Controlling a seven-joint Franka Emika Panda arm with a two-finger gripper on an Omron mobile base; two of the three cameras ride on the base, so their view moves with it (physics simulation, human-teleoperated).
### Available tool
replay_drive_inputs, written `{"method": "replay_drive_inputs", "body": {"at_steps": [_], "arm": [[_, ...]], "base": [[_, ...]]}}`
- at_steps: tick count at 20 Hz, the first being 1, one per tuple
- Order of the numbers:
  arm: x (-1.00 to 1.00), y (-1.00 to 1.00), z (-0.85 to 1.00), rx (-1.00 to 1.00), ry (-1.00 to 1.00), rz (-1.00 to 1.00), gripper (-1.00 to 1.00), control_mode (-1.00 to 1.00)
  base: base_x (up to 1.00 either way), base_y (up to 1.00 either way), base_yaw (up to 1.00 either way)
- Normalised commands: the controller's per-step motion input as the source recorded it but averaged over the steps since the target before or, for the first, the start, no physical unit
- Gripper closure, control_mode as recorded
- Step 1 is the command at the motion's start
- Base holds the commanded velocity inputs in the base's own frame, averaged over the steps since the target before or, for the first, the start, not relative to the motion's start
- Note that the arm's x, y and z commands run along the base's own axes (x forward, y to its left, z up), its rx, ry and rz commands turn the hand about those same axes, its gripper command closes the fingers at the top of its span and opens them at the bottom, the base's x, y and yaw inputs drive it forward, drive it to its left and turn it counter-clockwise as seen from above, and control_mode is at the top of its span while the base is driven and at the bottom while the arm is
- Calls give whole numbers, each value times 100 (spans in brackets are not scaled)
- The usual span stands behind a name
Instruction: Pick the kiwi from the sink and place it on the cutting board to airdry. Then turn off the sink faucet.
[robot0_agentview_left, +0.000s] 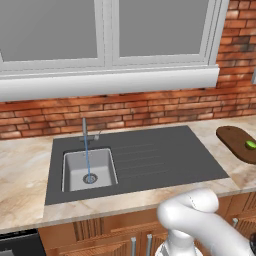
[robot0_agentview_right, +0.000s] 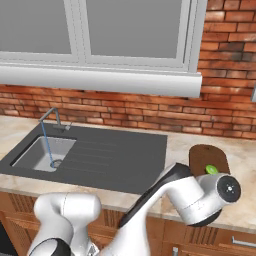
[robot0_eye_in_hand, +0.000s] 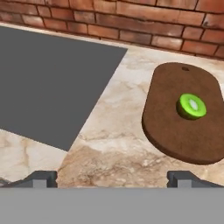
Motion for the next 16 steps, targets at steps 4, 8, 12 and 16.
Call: {"method": "replay_drive_inputs", "body": {"at_steps": [4, 8, 12, 16], "arm": [[-37, 35, 16, 0, -8, 21, -100, -100], [-19, 43, 20, 0, -6, 28, -100, -100], [-20, 32, 25, 0, -8, 33, -100, -100], [-32, 21, 13, 0, -12, 31, -100, -100]], "base": [[0, 0, 0], [0, 0, 0], [0, 0, 0], [0, 0, 0]]}}
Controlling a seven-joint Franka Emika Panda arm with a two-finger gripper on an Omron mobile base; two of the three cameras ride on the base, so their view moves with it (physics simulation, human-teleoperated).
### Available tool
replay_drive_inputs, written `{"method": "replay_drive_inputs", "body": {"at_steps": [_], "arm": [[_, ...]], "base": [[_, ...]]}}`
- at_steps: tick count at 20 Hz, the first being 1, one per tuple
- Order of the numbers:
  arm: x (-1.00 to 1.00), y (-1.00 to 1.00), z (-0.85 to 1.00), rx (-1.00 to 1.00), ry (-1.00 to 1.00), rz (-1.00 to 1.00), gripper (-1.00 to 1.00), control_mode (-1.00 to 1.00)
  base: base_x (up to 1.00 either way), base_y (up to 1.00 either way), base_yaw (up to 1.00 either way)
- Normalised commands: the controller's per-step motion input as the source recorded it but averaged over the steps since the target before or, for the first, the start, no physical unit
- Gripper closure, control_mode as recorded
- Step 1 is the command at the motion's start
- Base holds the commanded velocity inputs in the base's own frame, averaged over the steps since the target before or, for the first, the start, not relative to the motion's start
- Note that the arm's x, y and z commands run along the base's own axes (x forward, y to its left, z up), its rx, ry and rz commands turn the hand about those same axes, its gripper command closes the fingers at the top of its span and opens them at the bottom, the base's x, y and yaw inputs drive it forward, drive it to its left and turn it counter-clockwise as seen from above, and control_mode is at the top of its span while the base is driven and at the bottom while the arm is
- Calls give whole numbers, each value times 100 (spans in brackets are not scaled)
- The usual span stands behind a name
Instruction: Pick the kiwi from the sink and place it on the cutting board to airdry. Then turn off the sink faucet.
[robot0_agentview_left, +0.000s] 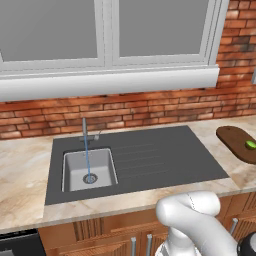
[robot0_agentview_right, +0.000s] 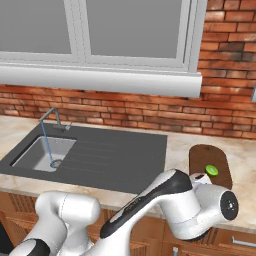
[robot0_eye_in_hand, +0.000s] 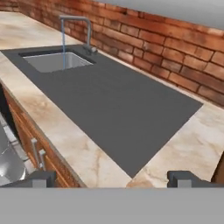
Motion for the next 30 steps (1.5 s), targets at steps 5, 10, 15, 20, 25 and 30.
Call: {"method": "replay_drive_inputs", "body": {"at_steps": [5, 10, 15, 20, 25, 30], "arm": [[-17, 37, 0, -1, -3, 21, -100, -100], [0, 49, 21, 6, 0, 15, -100, -100], [0, 60, 4, 4, -4, 16, -100, -100], [0, 50, -9, 0, -16, 6, -100, -100], [1, 15, -37, 9, -14, 0, -100, -100], [45, 25, -15, 15, -1, 1, -100, -100]], "base": [[0, 0, 0], [0, 0, 0], [0, 0, 0], [0, 0, 0], [0, 0, 0], [0, 0, 0]]}}
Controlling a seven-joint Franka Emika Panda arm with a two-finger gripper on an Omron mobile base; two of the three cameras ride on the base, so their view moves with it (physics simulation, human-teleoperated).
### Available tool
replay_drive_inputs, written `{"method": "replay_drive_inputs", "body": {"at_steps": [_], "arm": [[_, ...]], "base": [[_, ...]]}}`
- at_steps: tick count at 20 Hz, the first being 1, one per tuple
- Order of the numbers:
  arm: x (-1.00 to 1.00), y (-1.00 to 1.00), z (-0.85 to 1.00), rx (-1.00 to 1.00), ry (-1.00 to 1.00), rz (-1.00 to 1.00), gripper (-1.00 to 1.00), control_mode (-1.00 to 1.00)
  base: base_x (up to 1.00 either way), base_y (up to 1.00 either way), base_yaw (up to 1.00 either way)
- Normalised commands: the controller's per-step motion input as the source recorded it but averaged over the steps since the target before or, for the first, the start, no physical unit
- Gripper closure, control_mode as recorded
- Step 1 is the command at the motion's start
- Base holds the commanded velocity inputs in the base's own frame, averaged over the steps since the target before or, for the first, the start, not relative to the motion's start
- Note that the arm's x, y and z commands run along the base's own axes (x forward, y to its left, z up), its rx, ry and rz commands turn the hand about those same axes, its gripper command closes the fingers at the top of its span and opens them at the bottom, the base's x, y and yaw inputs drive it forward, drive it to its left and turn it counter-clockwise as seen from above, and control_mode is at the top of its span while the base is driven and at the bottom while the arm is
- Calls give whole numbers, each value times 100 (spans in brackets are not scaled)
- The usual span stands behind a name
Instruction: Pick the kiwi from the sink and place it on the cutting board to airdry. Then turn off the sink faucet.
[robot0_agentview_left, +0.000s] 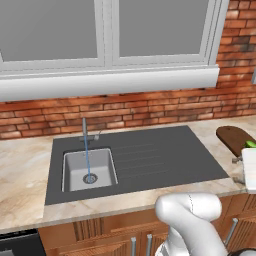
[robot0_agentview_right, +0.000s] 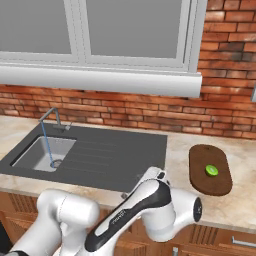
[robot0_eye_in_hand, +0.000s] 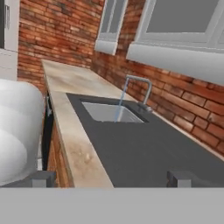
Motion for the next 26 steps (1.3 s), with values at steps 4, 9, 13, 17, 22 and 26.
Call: {"method": "replay_drive_inputs", "body": {"at_steps": [4, 9, 13, 17, 22, 26], "arm": [[68, 31, -1, 13, 6, 5, -100, -100], [64, 23, 8, 13, 23, 11, -100, -100], [16, 37, 2, 1, 6, 11, -100, -100], [-15, 45, 0, -2, -11, 8, -100, -100], [-15, 42, -3, 0, -17, 2, -100, -100], [0, 47, -1, 6, -5, -5, -100, -100]], "base": [[0, 0, 0], [0, 0, 0], [0, 0, 0], [0, 0, 0], [0, 0, 0], [0, 0, 0]]}}
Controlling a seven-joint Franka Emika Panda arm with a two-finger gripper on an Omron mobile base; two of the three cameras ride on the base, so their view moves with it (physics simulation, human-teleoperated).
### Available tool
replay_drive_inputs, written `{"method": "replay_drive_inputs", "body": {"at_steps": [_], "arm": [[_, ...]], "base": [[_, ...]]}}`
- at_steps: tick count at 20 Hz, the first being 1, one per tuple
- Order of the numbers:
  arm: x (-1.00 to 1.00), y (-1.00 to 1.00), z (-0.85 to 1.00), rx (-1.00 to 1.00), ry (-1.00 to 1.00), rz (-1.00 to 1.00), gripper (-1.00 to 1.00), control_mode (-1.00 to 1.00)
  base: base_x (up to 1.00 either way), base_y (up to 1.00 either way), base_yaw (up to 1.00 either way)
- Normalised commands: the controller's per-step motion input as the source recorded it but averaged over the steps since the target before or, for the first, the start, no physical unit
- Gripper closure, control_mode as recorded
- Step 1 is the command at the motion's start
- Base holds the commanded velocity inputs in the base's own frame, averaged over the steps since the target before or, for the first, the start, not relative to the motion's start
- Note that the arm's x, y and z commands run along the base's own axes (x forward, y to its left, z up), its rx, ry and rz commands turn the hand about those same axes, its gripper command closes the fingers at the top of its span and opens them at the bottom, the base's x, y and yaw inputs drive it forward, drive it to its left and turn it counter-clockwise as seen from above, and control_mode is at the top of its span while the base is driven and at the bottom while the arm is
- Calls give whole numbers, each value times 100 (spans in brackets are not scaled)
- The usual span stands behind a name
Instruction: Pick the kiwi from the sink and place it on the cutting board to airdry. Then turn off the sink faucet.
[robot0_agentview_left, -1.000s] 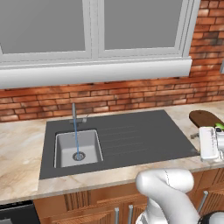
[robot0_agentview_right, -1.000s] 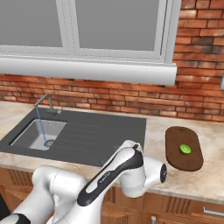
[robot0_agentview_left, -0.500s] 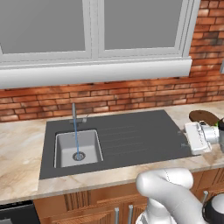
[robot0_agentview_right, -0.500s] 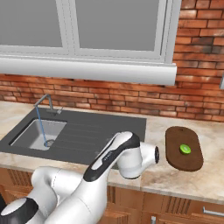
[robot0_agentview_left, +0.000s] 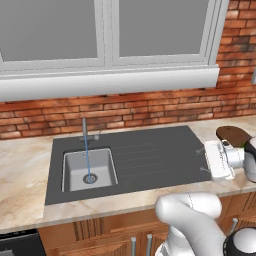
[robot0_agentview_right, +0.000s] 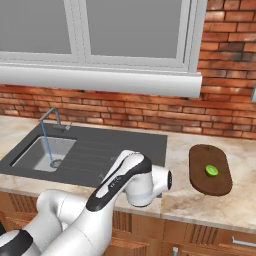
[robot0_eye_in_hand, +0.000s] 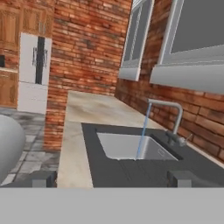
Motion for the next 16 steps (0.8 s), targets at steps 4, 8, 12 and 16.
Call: {"method": "replay_drive_inputs", "body": {"at_steps": [4, 8, 12, 16], "arm": [[18, 46, 9, 11, 2, -5, -100, -100], [23, 39, 18, 6, 6, 0, -100, -100], [23, 31, 29, 1, 7, 0, -100, -100], [24, 27, 35, 2, 14, 6, -100, -100]], "base": [[0, 0, 0], [0, 0, 0], [0, 0, 0], [0, 0, 0]]}}
